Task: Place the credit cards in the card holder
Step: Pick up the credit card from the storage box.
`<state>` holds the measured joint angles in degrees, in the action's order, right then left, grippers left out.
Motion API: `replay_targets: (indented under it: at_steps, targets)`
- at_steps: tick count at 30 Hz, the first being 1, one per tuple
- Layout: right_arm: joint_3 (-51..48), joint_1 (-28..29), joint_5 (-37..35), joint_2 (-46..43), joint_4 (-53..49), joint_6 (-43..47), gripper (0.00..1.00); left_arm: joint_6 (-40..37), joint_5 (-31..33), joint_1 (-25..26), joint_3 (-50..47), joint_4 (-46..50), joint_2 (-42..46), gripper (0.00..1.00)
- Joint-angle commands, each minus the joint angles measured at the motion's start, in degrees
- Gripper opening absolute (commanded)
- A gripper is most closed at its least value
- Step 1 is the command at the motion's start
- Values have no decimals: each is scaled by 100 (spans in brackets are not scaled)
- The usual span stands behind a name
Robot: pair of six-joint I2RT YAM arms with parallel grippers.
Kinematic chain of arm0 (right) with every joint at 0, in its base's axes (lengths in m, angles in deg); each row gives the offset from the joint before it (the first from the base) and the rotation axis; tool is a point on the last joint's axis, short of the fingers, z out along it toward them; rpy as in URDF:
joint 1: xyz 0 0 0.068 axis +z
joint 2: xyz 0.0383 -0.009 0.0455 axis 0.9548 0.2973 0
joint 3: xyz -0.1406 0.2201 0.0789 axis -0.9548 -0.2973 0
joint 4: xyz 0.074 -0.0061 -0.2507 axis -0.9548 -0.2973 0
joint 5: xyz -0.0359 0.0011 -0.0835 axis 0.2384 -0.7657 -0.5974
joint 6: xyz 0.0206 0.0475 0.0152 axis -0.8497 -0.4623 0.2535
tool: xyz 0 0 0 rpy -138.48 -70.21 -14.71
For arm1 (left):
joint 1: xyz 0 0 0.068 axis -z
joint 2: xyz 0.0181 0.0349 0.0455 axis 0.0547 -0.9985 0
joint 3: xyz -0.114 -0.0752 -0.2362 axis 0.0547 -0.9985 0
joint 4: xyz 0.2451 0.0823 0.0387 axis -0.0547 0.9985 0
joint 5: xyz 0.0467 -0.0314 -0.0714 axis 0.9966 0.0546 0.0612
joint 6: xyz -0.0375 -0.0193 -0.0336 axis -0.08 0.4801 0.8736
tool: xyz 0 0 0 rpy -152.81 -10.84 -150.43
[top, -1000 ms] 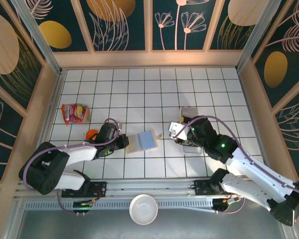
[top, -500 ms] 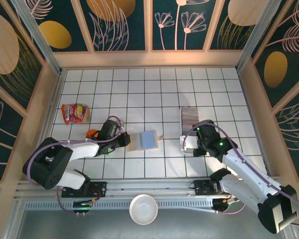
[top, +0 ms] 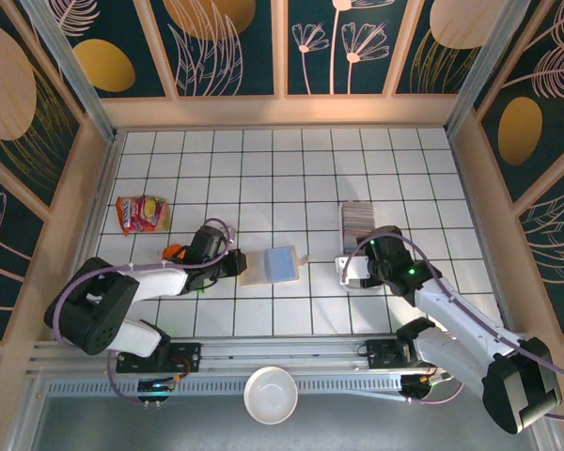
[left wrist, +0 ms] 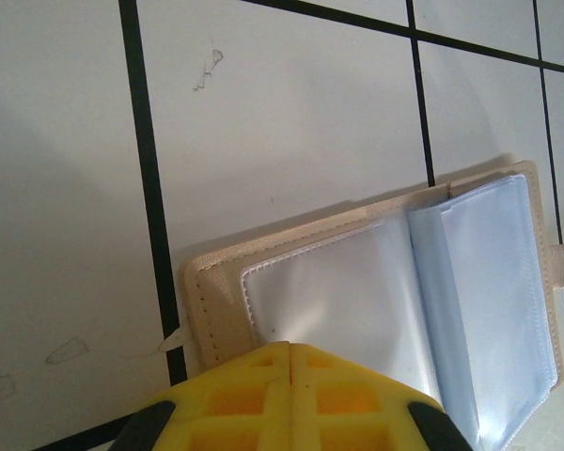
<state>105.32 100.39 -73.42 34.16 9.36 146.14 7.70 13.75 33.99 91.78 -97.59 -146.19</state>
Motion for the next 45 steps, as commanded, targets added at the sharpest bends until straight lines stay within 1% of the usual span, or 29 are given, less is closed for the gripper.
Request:
replay_targets:
  at_steps: [1, 9, 17, 18, 21, 25, 31, 33, 44, 45]
  targets:
    - [-85, -47, 64, 83, 223, 116, 71, -99, -62, -29, 17, 136, -142, 0]
    - [-60, -48, 62, 336, 337, 208, 66, -102, -82, -26, 18, 139, -206, 0]
    - [13, -21, 62, 482, 317, 258, 67, -120, -82, -26, 24, 127, -252, 0]
    - [13, -20, 62, 494, 328, 259, 66, -119, -77, -24, 24, 136, -266, 0]
    - [69, -19, 45, 496, 333, 274, 56, -120, -73, -21, 28, 129, -276, 0]
    - [192, -34, -17, 452, 255, 303, 51, -119, -86, -26, 33, 127, -309, 0]
    - [267, -35, -53, 321, 151, 264, 49, -119, -66, -18, 24, 136, -299, 0]
    - [289, -41, -72, 264, 90, 256, 44, -118, -73, -20, 35, 136, -300, 0]
    - [280, -97, -44, 75, -9, 203, 39, -118, -117, -23, 42, 92, -366, 0]
    - [274, -107, -38, 57, -20, 207, 36, -119, -117, -18, 54, 94, -374, 0]
